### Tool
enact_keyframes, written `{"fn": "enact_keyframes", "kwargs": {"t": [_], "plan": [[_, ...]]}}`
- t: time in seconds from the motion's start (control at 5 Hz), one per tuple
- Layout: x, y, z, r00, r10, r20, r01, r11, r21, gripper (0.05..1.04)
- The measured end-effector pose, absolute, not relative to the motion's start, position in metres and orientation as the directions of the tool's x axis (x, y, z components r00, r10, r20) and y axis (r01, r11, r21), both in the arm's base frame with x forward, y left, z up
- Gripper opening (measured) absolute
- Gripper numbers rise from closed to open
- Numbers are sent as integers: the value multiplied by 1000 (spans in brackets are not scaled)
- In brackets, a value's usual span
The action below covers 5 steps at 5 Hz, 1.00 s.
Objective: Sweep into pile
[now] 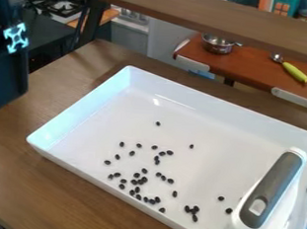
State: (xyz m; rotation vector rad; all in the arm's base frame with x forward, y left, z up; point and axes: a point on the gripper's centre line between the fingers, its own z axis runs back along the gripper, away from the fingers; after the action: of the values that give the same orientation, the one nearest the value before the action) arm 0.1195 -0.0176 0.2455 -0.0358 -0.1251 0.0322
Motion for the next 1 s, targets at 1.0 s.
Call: {"fn": "enact_keyframes", "kwargs": {"t": [1.0], "plan": [[257,-104,158,998,4,64,9,979,-202,999]]}}
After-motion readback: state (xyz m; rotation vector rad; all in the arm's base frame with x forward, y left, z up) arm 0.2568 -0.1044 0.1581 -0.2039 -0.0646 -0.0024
